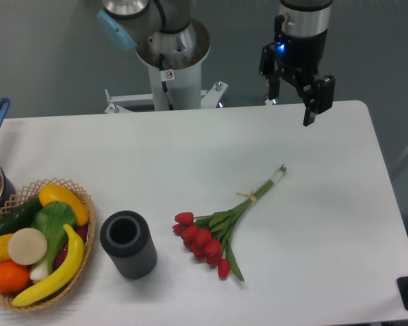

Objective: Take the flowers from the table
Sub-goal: 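Move the open gripper down toward the stems of the red tulip bundle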

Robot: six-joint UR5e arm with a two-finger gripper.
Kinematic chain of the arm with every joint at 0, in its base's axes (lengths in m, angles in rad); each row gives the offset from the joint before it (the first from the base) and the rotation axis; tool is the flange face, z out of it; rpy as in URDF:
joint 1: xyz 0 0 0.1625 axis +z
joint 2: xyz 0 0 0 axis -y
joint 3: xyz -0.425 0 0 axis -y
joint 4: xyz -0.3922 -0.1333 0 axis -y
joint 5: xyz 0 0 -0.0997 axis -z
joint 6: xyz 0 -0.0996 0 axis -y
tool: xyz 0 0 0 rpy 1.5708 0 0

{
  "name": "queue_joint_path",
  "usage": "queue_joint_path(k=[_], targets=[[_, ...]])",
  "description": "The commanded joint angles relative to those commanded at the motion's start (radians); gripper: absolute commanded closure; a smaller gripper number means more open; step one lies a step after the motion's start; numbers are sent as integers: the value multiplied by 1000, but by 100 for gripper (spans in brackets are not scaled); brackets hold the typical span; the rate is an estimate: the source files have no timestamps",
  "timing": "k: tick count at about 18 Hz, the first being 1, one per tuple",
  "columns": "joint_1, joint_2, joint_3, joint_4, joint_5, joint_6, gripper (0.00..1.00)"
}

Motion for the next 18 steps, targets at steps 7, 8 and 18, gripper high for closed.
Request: queue_joint_path(k=[7,8,18], targets=[[-2,0,-3,-2,-17,-6,0],[0,0,-9,0,-44,-23,0],[-8,-12,-109,130,-190,-368,0]])
